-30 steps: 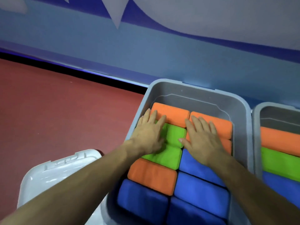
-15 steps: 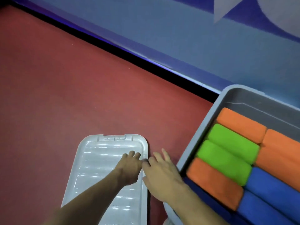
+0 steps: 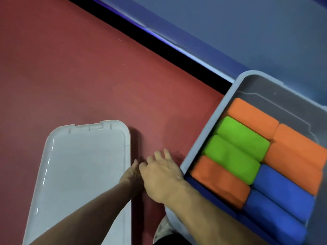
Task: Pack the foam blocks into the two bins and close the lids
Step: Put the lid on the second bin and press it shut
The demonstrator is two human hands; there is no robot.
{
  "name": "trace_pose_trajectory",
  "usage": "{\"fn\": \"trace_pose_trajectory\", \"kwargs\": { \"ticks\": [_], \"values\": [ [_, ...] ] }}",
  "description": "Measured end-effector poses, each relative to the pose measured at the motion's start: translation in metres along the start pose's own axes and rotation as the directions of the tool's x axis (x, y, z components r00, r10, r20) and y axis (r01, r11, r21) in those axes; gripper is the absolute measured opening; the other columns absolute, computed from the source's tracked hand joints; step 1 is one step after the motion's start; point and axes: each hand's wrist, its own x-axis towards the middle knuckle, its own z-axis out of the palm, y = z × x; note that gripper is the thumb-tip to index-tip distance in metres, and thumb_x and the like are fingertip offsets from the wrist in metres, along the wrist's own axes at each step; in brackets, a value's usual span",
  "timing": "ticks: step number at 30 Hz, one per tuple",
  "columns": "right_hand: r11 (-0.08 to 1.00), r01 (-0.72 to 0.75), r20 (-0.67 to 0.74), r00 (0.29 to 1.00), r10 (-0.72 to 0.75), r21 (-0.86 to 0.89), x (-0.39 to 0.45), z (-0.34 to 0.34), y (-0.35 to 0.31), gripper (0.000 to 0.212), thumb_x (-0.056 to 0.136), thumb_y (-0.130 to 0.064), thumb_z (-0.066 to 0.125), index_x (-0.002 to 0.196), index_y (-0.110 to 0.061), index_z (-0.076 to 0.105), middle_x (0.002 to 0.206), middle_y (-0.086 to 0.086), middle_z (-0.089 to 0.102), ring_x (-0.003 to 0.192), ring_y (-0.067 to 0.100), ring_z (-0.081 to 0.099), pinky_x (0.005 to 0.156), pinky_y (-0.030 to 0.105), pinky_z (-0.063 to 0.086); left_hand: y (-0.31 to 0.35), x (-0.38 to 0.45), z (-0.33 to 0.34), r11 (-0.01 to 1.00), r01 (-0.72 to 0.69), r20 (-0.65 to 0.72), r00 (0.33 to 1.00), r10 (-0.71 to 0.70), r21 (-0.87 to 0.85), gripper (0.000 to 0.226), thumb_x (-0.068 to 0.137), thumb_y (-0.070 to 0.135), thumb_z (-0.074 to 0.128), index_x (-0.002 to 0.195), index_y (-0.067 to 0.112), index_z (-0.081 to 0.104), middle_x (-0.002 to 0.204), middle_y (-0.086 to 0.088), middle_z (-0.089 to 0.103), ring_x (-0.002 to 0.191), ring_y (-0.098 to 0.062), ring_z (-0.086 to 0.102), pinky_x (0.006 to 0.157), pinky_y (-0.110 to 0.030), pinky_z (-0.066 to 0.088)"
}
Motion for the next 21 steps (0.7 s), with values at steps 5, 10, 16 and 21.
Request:
{"fn": "trace_pose_trajectory", "kwargs": {
  "ticks": [5,10,16,21],
  "values": [
    [0.994,0.024,-0.138,0.99,-0.009,0.107,-0.009,-0.025,-0.017,0.035,0.088,-0.028,0.057,0.118,-0.011,0.051,0.118,0.015,0.056,0.114,0.035,0.044,0.109,0.055,0.022,-0.13,-0.012,-0.006,0.825,-0.491,0.047,0.851,0.522,-0.28,0.032,0.099,0.011,0.041,0.127,0.006,0.055,0.13,-0.013,0.06,0.121,-0.033,0.052,0.113,-0.05,0.017],
    [0.964,-0.027,-0.117,0.991,0.059,0.263,-0.019,-0.083,-0.063,0.068,0.083,-0.046,0.062,0.135,-0.01,0.035,0.128,0.015,0.052,0.119,0.035,0.044,0.099,0.051,0.033,-0.255,-0.066,-0.02,0.882,-0.38,-0.14,0.924,0.355,-0.277,0.027,0.094,0.012,0.04,0.106,0.019,0.063,0.108,-0.005,0.064,0.104,-0.028,0.053,0.099,-0.043,0.03],
    [0.86,0.112,-0.325,0.943,0.066,0.498,-0.056,-0.164,-0.093,0.053,0.081,-0.014,0.045,0.133,-0.017,0.032,0.128,0.009,0.051,0.116,0.035,0.047,0.087,0.047,0.044,-0.366,-0.14,-0.071,0.918,-0.301,-0.662,0.747,0.059,-0.259,0.015,0.071,0.01,0.059,0.061,0.021,0.057,0.07,-0.001,0.051,0.068,-0.027,0.049,0.075,-0.04,0.044],
    [0.816,0.187,-0.53,0.832,0.164,0.546,-0.115,-0.225,-0.078,0.049,0.091,-0.022,0.04,0.139,-0.026,0.032,0.14,-0.001,0.044,0.125,0.028,0.043,0.097,0.046,0.041,-0.42,-0.181,-0.133,0.925,-0.282,-0.885,0.454,-0.104,-0.254,0.021,0.09,0.002,0.051,0.073,0.013,0.057,0.08,-0.008,0.051,0.076,-0.03,0.048,0.087,-0.047,0.043]
  ]
}}
